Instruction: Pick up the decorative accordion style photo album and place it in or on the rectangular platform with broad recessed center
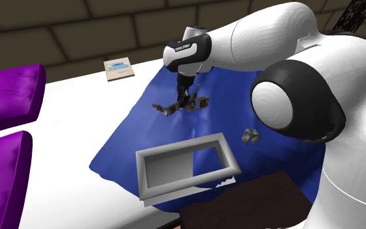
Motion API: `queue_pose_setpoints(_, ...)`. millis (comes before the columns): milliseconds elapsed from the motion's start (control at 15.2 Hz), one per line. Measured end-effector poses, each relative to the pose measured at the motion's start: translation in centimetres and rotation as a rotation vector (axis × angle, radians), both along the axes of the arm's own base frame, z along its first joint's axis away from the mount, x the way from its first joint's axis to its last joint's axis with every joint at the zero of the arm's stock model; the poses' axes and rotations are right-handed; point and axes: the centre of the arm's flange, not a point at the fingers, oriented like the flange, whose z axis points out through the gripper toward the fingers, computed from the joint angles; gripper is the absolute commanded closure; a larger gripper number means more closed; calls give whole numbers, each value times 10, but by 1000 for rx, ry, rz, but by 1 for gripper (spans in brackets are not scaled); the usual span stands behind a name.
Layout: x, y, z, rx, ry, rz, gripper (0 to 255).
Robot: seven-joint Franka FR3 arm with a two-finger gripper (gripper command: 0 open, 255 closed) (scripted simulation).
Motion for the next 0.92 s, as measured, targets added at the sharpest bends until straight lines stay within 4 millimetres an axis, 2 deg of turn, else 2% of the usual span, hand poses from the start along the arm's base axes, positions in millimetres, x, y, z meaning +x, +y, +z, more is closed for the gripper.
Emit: queue_pose_setpoints(924, -1, -1, 74, 0, 0, 0, 255)
